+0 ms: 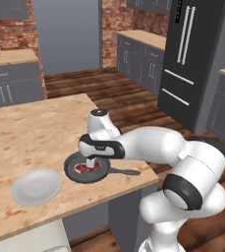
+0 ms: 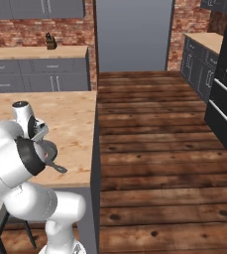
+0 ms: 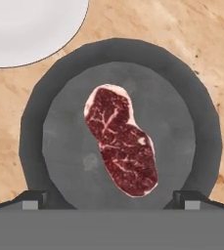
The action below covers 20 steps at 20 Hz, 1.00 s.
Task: Pick up the pan with the steak in it and place it on the dining table. Then place the steak on the plate.
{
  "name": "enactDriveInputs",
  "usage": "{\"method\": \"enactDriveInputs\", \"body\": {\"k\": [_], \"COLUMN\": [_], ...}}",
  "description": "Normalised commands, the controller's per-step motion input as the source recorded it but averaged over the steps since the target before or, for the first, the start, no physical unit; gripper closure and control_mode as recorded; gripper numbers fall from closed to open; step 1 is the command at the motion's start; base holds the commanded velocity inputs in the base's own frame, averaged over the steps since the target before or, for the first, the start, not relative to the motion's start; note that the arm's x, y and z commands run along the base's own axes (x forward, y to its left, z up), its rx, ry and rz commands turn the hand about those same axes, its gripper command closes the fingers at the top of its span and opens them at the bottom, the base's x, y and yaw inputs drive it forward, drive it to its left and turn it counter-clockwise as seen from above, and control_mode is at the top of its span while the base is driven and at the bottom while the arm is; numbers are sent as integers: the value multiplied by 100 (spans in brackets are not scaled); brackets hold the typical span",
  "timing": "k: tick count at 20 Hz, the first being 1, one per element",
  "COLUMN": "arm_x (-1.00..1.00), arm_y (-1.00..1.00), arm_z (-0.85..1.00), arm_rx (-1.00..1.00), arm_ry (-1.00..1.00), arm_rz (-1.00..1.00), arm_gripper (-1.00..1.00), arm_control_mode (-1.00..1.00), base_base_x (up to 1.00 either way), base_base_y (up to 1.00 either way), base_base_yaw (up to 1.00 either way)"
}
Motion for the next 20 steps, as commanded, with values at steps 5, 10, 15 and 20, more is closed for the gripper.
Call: {"method": "enactDriveInputs", "body": {"k": [5,10,15,20], "arm_x": [3,2,12,13], "arm_y": [0,0,0,0], "arm_z": [-13,-25,-16,-19], "arm_rx": [-4,-3,0,0], "arm_ry": [0,1,3,3], "arm_rz": [0,0,1,1], "arm_gripper": [-100,-100,-100,-100], "arm_control_mode": [-100,-100,-100,-100], "base_base_x": [0,0,0,0], "base_base_y": [0,0,0,0], "base_base_yaw": [0,0,0,0]}}
